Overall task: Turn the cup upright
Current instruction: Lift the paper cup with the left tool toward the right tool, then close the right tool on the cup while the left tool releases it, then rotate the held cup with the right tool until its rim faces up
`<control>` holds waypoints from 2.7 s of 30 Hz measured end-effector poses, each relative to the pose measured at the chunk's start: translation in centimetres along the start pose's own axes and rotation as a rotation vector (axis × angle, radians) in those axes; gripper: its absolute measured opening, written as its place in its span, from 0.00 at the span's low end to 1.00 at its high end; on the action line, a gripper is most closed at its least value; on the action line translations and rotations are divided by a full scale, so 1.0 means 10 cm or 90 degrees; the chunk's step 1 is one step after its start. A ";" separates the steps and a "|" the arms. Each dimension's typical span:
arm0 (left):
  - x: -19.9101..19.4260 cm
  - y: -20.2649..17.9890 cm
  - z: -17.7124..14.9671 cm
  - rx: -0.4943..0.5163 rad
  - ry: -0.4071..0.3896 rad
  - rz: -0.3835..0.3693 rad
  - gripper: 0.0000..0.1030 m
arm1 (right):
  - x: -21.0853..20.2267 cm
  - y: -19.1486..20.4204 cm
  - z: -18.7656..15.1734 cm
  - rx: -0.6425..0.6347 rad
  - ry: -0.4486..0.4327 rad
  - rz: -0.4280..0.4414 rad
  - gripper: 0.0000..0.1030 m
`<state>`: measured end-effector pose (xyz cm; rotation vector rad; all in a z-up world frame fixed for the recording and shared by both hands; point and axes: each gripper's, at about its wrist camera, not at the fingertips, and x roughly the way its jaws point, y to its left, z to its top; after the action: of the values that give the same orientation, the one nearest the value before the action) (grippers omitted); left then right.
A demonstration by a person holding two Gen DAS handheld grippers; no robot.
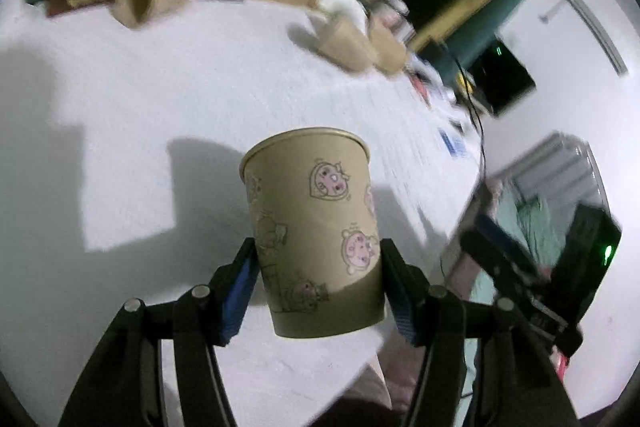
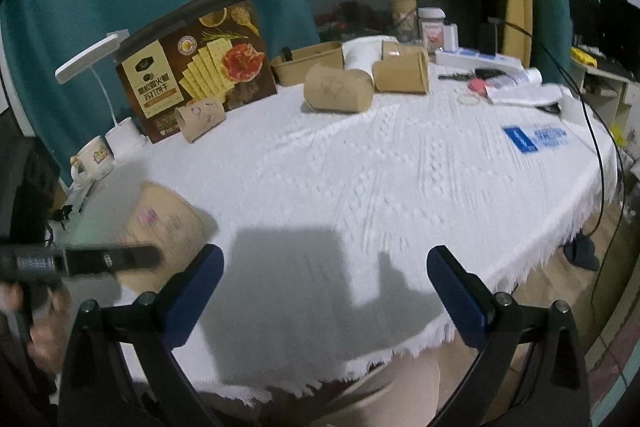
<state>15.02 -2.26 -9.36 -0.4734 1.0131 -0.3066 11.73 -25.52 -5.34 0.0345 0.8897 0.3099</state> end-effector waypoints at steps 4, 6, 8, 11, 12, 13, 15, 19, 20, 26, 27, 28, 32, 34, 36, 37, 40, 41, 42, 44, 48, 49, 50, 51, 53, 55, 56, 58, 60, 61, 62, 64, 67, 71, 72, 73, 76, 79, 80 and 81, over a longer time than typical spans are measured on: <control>0.21 -0.17 -0.11 0.014 0.035 -0.003 0.59 | 0.00 -0.10 -0.08 0.026 0.013 0.004 0.98; 0.25 -0.19 -0.10 0.013 0.038 0.002 0.60 | 0.03 -0.14 -0.10 0.036 0.025 0.008 0.98; 0.26 -0.20 -0.15 0.008 0.039 0.009 0.61 | 0.04 -0.15 -0.12 0.037 0.030 -0.011 0.97; 0.23 -0.18 -0.15 0.006 0.031 0.017 0.72 | 0.08 -0.13 -0.11 0.023 0.044 -0.029 0.80; 0.20 -0.17 -0.17 0.007 0.026 0.013 0.74 | 0.09 -0.12 -0.10 0.022 0.047 -0.033 0.79; 0.15 -0.18 -0.18 0.013 0.020 0.009 0.76 | 0.09 -0.11 -0.09 0.021 0.047 -0.030 0.79; 0.04 -0.18 -0.21 0.031 0.006 0.013 0.78 | 0.08 -0.04 -0.06 0.009 0.047 0.000 0.69; -0.18 -0.20 -0.23 0.062 -0.037 0.034 0.78 | 0.04 0.17 0.02 -0.028 0.042 0.012 0.58; -0.25 -0.18 -0.24 0.069 -0.051 0.044 0.78 | 0.03 0.21 0.05 -0.026 0.044 0.025 0.58; -0.58 -0.04 -0.27 0.114 -0.129 0.124 0.79 | 0.09 0.58 0.21 -0.042 0.082 0.107 0.68; -0.62 -0.01 -0.27 0.116 -0.136 0.135 0.79 | 0.10 0.64 0.23 -0.047 0.087 0.116 0.70; -0.66 0.03 -0.28 0.116 -0.143 0.141 0.79 | 0.14 0.69 0.24 -0.049 0.096 0.127 0.74; -0.80 0.25 -0.30 0.092 -0.159 0.154 0.80 | 0.35 0.88 0.28 -0.051 0.161 0.173 0.79; -0.85 0.36 -0.31 0.077 -0.165 0.163 0.80 | 0.44 0.95 0.29 -0.060 0.183 0.179 0.79; -0.89 0.48 -0.32 0.062 -0.171 0.173 0.81 | 0.55 0.97 0.30 -0.057 0.211 0.191 0.79; -0.89 0.51 -0.33 0.057 -0.172 0.176 0.81 | 0.60 0.97 0.31 -0.053 0.224 0.197 0.79; -0.91 0.61 -0.34 0.044 -0.171 0.180 0.81 | 0.77 0.98 0.32 -0.045 0.263 0.200 0.79; -0.92 0.64 -0.34 0.041 -0.171 0.182 0.81 | 0.81 0.97 0.31 -0.045 0.271 0.197 0.79; -0.93 0.66 -0.34 0.039 -0.171 0.186 0.81 | 0.84 0.99 0.31 -0.047 0.277 0.194 0.79; -0.93 0.70 -0.35 0.038 -0.171 0.189 0.81 | 0.90 1.02 0.32 -0.057 0.285 0.195 0.79; -0.92 0.77 -0.35 0.029 -0.169 0.187 0.81 | 1.03 1.04 0.31 -0.064 0.307 0.201 0.79; -0.92 0.79 -0.35 0.027 -0.168 0.185 0.81 | 1.05 1.06 0.31 -0.071 0.308 0.196 0.77; -0.92 0.80 -0.35 0.024 -0.167 0.180 0.81 | 1.06 1.08 0.30 -0.085 0.308 0.187 0.71; -0.92 0.81 -0.35 0.022 -0.168 0.175 0.81 | 1.06 1.09 0.31 -0.096 0.308 0.186 0.71; -0.92 0.85 -0.36 0.016 -0.169 0.167 0.81 | 1.06 1.12 0.34 -0.111 0.300 0.185 0.70; -0.92 0.87 -0.36 0.008 -0.168 0.165 0.81 | 1.05 1.16 0.42 -0.124 0.276 0.170 0.70; -0.92 0.89 -0.36 0.004 -0.168 0.164 0.81 | 1.04 1.18 0.47 -0.128 0.254 0.163 0.70; -0.93 0.92 -0.37 -0.003 -0.170 0.163 0.81 | 1.01 1.22 0.57 -0.133 0.194 0.160 0.70; -0.95 0.94 -0.36 -0.008 -0.173 0.165 0.81 | 0.97 1.28 0.63 -0.160 0.108 0.120 0.70; -0.96 0.95 -0.35 -0.011 -0.174 0.166 0.81 | 0.96 1.29 0.63 -0.175 0.088 0.117 0.70; -0.97 0.96 -0.35 -0.012 -0.176 0.168 0.81 | 0.96 1.32 0.62 -0.188 0.054 0.100 0.70; -0.98 0.99 -0.35 -0.019 -0.177 0.175 0.81 | 0.98 1.36 0.56 -0.206 0.008 0.064 0.70; -1.00 1.04 -0.34 -0.028 -0.177 0.183 0.81 | 0.98 1.40 0.47 -0.229 -0.032 0.026 0.70; -1.00 1.06 -0.34 -0.031 -0.175 0.185 0.81 | 0.92 1.44 0.34 -0.253 -0.082 -0.001 0.70; -0.99 1.06 -0.35 -0.030 -0.174 0.185 0.81 | 0.89 1.43 0.31 -0.260 -0.089 -0.004 0.70; -0.98 1.06 -0.34 -0.030 -0.171 0.183 0.81 | 0.87 1.44 0.28 -0.268 -0.097 -0.008 0.70; -0.95 1.03 -0.35 -0.023 -0.163 0.168 0.81 | 0.80 1.47 0.21 -0.281 -0.111 -0.013 0.70; -0.93 0.99 -0.37 -0.015 -0.161 0.165 0.81 | 0.71 1.45 0.14 -0.275 -0.114 -0.017 0.70; -0.93 0.98 -0.37 -0.014 -0.161 0.166 0.81 | 0.68 1.44 0.13 -0.273 -0.113 -0.017 0.70; -0.92 0.97 -0.37 -0.012 -0.160 0.167 0.81 | 0.65 1.43 0.10 -0.271 -0.112 -0.018 0.70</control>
<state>7.47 9.44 -9.19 -0.3801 0.8208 -0.0013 12.74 -9.99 -7.37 -0.3397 0.6353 0.4575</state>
